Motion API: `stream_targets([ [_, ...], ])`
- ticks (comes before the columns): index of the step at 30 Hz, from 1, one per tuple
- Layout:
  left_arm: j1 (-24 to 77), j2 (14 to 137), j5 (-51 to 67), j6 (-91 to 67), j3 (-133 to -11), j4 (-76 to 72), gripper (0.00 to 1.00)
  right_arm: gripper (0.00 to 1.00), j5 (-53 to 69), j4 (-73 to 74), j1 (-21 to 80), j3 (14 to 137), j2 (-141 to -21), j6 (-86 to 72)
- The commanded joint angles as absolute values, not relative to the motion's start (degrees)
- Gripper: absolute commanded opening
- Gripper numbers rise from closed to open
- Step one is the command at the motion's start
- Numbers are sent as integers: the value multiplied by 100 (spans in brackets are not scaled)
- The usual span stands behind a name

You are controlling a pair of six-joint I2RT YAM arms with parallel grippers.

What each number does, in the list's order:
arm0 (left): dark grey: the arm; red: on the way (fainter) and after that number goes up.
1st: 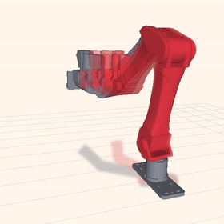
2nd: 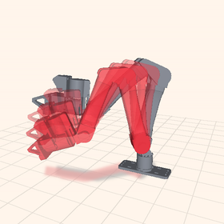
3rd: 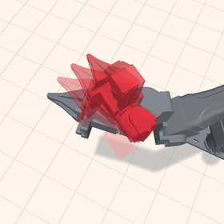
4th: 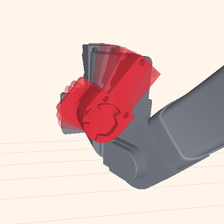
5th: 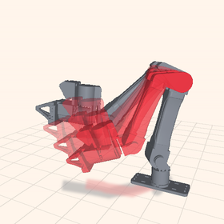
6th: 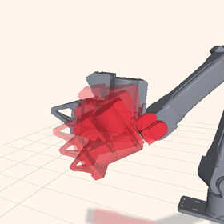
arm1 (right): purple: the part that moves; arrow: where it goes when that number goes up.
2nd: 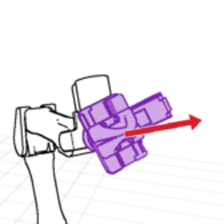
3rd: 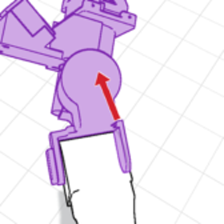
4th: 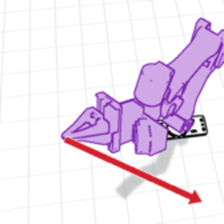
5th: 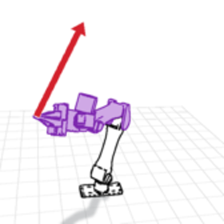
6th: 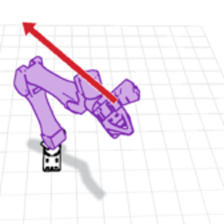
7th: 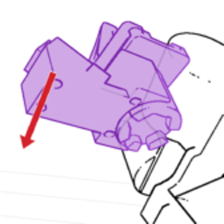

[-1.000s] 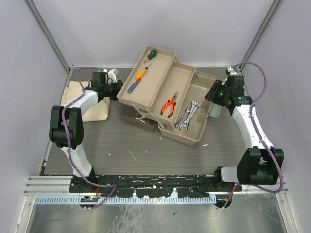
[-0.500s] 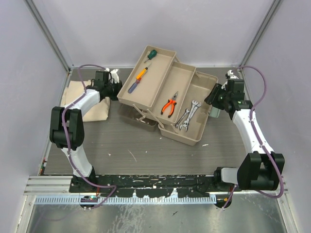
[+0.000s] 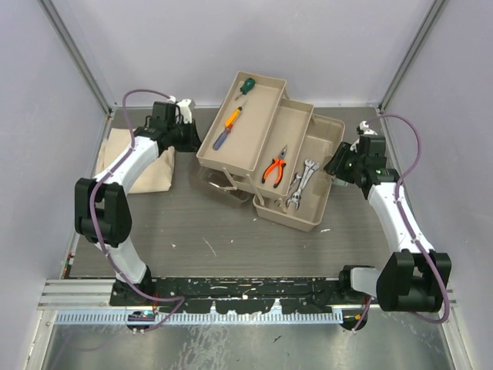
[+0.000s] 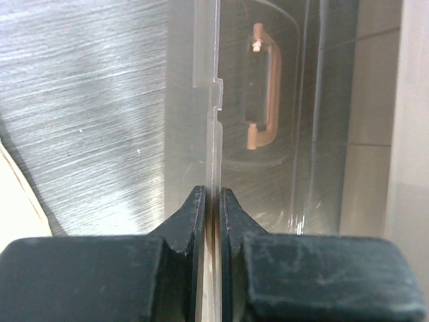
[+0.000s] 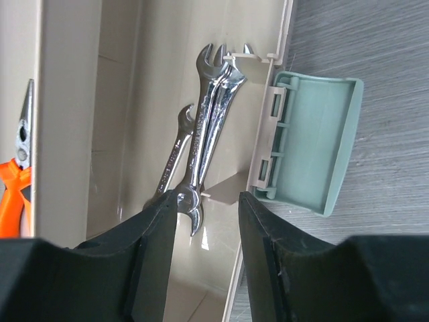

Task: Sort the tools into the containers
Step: Close the storage box at the center of the board.

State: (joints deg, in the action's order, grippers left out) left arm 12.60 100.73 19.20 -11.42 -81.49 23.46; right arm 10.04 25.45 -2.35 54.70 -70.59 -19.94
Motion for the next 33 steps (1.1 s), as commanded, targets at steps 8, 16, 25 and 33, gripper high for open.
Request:
stream_targets([
  [8,1852,9271,1836,-846,-9453,2534,0,48,788,1888,-236,5008,-5857,-2345],
  [16,2672,9276,1038,-356,-10094,3072,0,48,459,1784,-237,4475,-5761,-2802],
  [25,3786,9637,-182,512,-11057,3960,0,49,-299,1820,-246,4044,-6201,-3630],
  [33,4871,10043,-1688,1169,-11637,4343,0,49,77,1428,-349,3684,-6362,-3978],
])
